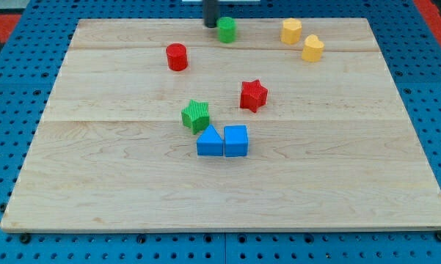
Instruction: Slide the red circle a bit right
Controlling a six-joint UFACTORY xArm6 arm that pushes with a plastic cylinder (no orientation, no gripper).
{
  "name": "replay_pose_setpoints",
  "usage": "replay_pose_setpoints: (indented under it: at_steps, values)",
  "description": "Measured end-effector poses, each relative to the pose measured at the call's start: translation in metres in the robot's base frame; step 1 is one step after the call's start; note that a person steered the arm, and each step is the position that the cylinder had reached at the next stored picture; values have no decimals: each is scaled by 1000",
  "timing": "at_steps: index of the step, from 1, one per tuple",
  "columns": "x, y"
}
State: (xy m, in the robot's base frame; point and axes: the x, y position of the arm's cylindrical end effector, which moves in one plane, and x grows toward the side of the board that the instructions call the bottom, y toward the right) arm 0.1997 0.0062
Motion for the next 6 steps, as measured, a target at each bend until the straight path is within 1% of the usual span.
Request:
replay_pose_setpoints:
  at_steps: [1,2,3,4,5,6]
  values:
    - [23,1]
    - [25,-32]
    - [38,-70]
    - [59,-112]
    - [88,-126]
    - [109,-67]
